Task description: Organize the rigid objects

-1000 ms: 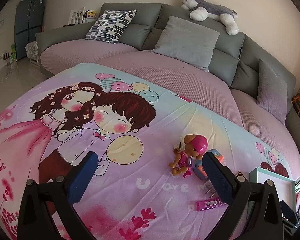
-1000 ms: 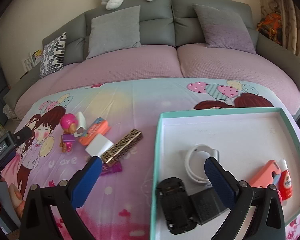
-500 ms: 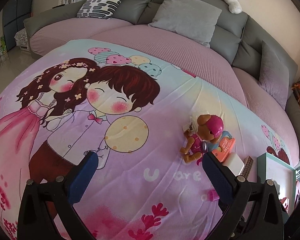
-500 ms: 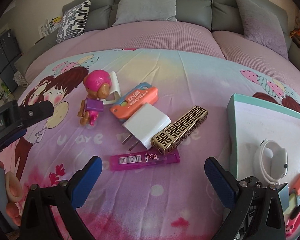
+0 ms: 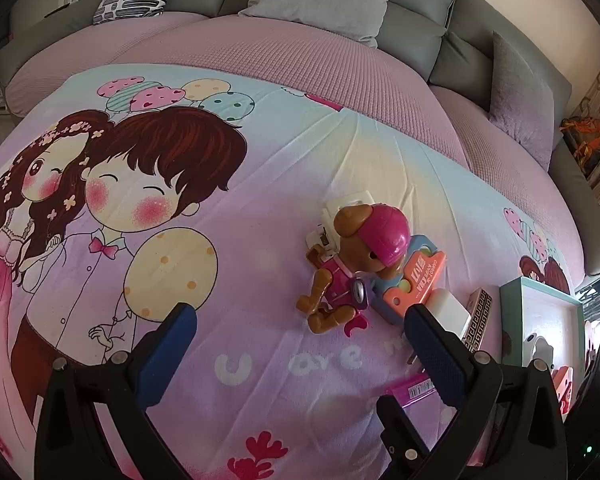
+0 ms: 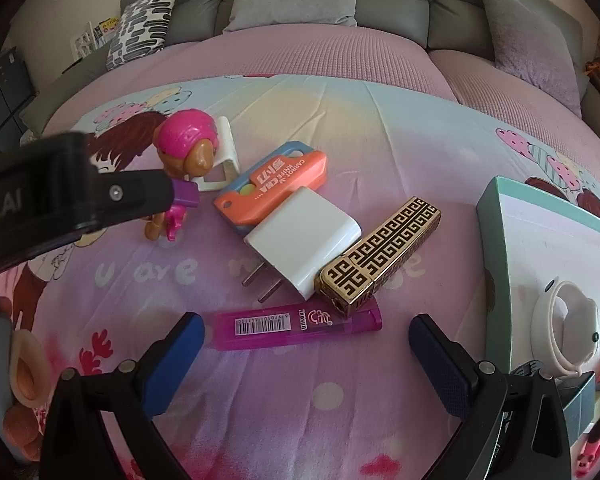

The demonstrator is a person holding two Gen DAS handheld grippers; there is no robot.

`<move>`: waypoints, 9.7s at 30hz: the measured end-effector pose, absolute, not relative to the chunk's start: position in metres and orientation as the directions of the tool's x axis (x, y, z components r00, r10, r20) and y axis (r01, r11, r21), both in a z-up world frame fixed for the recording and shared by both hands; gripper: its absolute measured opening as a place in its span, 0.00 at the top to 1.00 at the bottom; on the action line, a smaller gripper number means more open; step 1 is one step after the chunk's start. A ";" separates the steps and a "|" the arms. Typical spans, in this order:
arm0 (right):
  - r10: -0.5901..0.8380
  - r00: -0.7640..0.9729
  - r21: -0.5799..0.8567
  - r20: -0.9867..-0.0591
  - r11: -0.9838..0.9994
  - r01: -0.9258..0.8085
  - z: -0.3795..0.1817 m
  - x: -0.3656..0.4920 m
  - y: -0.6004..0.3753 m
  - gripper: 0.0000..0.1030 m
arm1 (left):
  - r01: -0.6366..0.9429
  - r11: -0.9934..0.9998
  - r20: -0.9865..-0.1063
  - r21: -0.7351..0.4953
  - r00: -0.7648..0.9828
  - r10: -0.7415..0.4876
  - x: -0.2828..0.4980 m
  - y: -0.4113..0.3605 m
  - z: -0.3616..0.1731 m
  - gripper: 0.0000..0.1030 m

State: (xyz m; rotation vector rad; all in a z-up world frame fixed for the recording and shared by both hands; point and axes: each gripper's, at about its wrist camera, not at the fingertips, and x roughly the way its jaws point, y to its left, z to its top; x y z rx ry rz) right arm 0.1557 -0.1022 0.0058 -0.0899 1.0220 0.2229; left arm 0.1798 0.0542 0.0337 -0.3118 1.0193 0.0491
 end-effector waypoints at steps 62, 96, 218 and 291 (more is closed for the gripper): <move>0.219 0.628 0.125 -0.747 0.974 -0.190 0.068 0.131 -0.145 0.19 | -0.060 0.953 -0.697 -0.298 0.696 -0.174 0.163 0.046 0.081 0.58; -0.019 0.740 0.137 -0.672 0.979 0.150 0.098 0.113 -0.268 0.19 | 0.115 0.969 -0.637 -0.220 0.735 -0.232 0.147 -0.027 0.123 0.58; -0.098 0.612 0.195 -0.784 0.899 0.393 0.062 0.103 -0.359 0.19 | 0.083 0.901 -0.763 -0.427 0.501 -0.408 0.176 -0.090 0.026 0.70; -0.014 0.701 0.168 -0.713 0.967 0.191 0.082 0.119 -0.287 0.01 | -0.242 0.969 -0.761 -0.056 0.638 0.115 0.153 -0.023 0.077 0.08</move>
